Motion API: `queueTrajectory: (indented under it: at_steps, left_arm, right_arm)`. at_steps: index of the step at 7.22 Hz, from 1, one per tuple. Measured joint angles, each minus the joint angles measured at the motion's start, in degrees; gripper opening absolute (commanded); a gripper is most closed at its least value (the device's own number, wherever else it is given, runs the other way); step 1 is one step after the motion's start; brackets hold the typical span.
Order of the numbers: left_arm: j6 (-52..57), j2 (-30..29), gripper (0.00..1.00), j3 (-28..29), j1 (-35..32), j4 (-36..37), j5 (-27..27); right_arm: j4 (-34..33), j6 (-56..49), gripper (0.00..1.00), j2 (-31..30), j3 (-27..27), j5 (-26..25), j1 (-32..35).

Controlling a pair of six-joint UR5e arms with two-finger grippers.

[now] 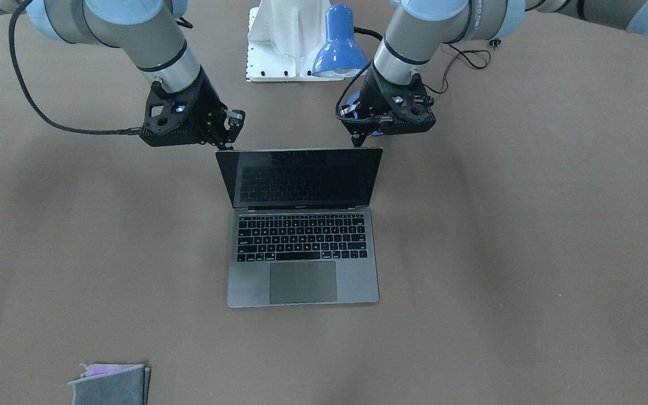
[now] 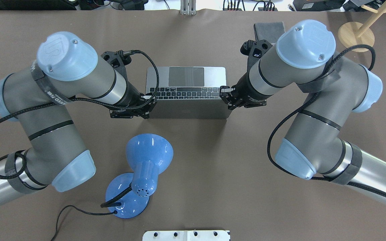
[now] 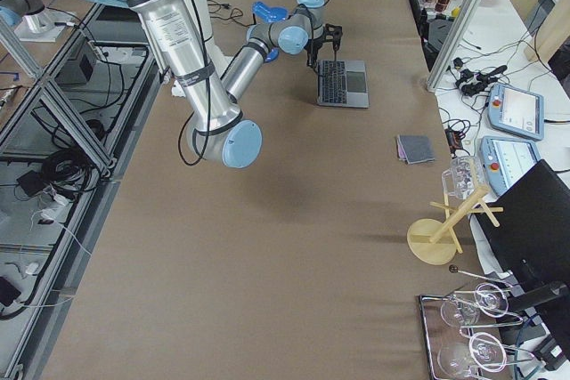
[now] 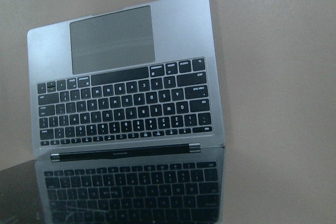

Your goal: Close laptop

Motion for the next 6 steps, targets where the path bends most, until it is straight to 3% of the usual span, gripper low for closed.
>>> queueTrajectory:
  at_steps: [3,6]
  left_arm:
    - [2.0,-2.6,0.0,6.3,-3.1,-4.1,2.0]
    - [2.0,-7.5,0.0,19.7,-5.5,-13.0,4.3]
  right_arm:
    - [0.1,-1.4,0.0,5.7,-8.3,0.2,3.6]
    - [10.1,-1.2,0.0,11.4,-23.6,0.4,5.5]
